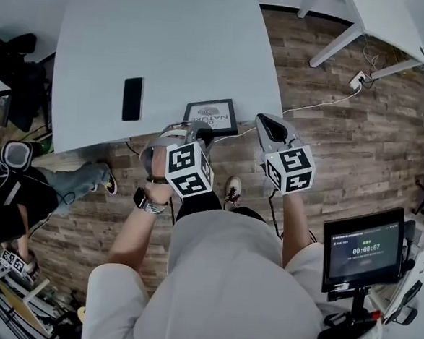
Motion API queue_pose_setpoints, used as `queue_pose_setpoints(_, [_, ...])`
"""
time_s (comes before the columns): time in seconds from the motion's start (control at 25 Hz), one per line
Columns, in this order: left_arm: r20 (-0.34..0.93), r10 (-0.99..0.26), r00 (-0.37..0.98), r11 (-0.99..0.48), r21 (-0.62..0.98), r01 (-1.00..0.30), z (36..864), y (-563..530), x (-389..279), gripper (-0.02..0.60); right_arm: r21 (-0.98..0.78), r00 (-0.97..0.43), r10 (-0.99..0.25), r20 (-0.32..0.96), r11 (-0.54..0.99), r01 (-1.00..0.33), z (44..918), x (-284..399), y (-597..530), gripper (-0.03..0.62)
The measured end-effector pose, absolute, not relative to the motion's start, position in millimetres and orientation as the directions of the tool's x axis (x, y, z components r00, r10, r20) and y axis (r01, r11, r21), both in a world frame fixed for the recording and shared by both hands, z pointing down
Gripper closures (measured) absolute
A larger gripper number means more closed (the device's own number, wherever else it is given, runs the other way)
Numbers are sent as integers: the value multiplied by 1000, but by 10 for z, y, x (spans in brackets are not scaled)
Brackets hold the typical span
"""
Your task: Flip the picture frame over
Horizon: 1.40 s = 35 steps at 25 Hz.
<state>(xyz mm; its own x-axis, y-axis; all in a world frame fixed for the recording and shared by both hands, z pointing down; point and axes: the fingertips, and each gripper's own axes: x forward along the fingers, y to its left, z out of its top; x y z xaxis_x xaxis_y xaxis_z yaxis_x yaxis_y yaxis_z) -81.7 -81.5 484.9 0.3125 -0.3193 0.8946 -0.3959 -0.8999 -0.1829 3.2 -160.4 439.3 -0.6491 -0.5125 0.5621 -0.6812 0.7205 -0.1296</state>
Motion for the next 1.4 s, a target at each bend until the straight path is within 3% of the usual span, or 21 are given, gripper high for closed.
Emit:
queue_pose_setpoints(0.52, [888, -120, 444, -923, 65, -380, 4658, -979, -889, 502, -128, -648, -506, 570, 724, -678, 4395, -22, -1701, 591])
queue_pose_setpoints(1.04, [840, -45, 541, -890, 213, -403, 4491, -1304, -991, 502, -140, -643, -509, 572, 712, -688, 4365, 11, -1741, 591])
queue_pose_setpoints(1.4, [855, -112, 507, -913, 113, -392, 4397, -1536, -998, 506, -145, -634, -504, 586, 705, -694, 4403, 50, -1698, 592])
